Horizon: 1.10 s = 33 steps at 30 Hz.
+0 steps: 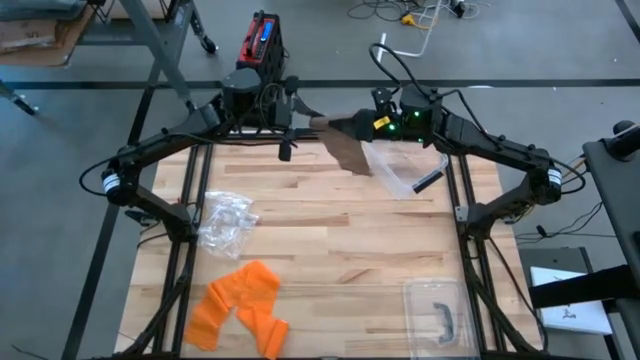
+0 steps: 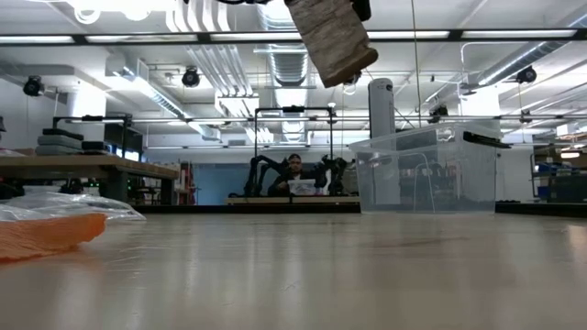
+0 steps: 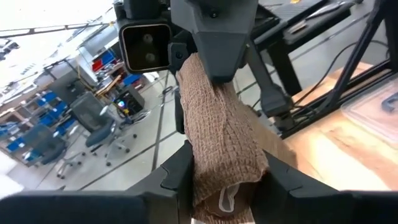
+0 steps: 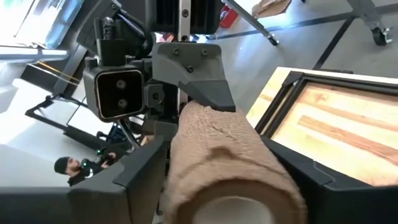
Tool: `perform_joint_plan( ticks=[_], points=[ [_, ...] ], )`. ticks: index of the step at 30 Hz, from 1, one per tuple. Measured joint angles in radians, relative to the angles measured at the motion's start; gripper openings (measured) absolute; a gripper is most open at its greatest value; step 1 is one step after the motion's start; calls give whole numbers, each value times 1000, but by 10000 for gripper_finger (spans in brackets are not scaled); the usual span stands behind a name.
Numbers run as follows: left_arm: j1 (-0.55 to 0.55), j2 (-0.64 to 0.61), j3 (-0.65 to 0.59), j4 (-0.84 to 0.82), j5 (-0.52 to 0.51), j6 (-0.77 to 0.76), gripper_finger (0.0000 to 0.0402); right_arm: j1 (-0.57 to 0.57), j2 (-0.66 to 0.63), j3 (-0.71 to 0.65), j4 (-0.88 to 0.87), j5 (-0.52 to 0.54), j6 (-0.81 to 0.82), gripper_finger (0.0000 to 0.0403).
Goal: Roll bandage
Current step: Roll the brown bandage
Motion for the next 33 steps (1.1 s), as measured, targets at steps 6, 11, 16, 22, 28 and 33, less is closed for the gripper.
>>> perform_joint_plan(
  ticks=[6, 11, 16, 22, 28, 33],
  points=[
    [0, 0, 0, -8, -5, -46, 131, 0, 0, 0, -3, 10, -33, 184],
    [5, -6, -1, -19, 39, -150, 170, -1, 0, 0, 2, 9, -145, 144],
    [24, -35, -2, -85, 157, -255, 225, -3, 0, 0, 4, -29, -315, 128],
    [64, -37, -2, -45, 363, -538, 282, -11, -1, 0, 26, -109, -587, 126],
    [59, -7, -3, -5, 411, -623, 303, -12, 10, 2, 38, -145, -722, 126],
    [55, 10, -3, 40, 423, -641, 295, -12, 11, 2, 44, -170, -731, 126]
  ],
)
